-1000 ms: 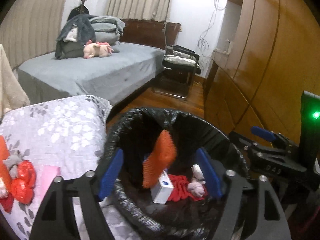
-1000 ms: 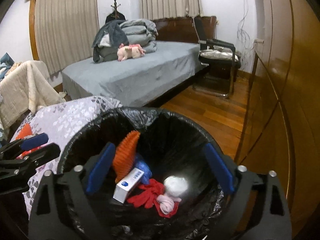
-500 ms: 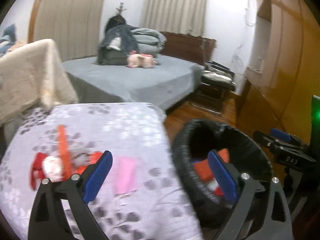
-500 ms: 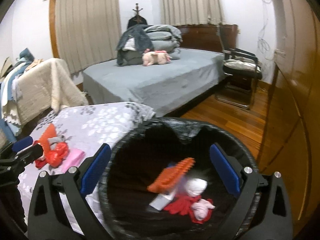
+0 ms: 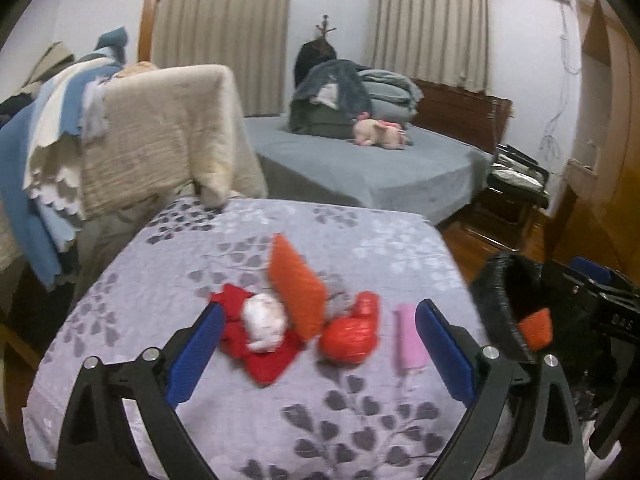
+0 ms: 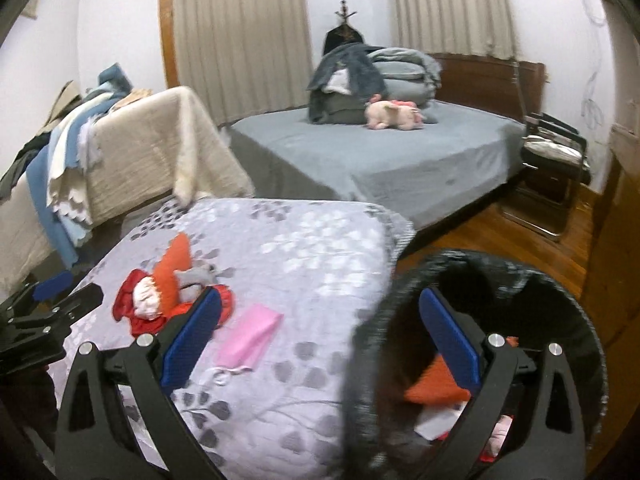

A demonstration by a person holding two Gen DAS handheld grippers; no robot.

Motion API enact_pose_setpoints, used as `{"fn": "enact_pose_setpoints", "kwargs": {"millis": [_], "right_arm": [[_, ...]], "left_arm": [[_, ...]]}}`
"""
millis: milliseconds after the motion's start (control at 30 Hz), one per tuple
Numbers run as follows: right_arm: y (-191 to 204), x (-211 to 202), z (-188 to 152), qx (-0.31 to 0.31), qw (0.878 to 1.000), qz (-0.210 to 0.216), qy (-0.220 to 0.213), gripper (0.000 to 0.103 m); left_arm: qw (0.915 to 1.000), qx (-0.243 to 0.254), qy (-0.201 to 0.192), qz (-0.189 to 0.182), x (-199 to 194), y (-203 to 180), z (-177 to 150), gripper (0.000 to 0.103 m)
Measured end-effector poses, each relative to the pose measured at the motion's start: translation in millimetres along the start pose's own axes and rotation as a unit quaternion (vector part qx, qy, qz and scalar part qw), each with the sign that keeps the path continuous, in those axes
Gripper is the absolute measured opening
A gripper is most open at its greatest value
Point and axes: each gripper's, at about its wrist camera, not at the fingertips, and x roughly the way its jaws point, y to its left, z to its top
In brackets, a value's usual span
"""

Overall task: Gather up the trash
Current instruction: 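Move both tools back over the remaining items on the table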

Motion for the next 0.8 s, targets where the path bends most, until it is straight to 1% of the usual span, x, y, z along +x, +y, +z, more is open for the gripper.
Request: {"fn": "enact_pose_setpoints", "kwargs": {"millis": [133, 300, 633, 700, 733, 800], "right_arm": [[24, 17, -4, -0.011, 1.000, 0.013, 0.012, 0.096], [46, 42, -14, -0.023, 0.999, 0.017, 0.030, 0.096], [58, 92, -38, -0.033, 0.997, 0.002, 0.075, 0.095], [58, 100, -42, -0.030, 0.996, 0.002, 0.085, 0.090], [58, 103, -43, -0.029, 0.995, 0.003, 0.090, 0.086], [58, 109, -46, -0.027, 0.994, 0.005, 0.102, 0.084]], "left_arm": [[0.9999, -0.002, 0.002, 0.017, 4, 17, -5, 0.094], [0.9996, -0.005, 0.008, 0.027, 12, 30, -14, 0.094], [0.9991, -0.015, 0.025, 0.032, 28, 46, -22, 0.092], [0.9990, -0.015, 0.028, 0.031, 31, 47, -23, 0.092], [0.9990, -0.015, 0.030, 0.030, 33, 47, -24, 0.092], [0.9990, -0.015, 0.032, 0.028, 35, 47, -25, 0.091]]}}
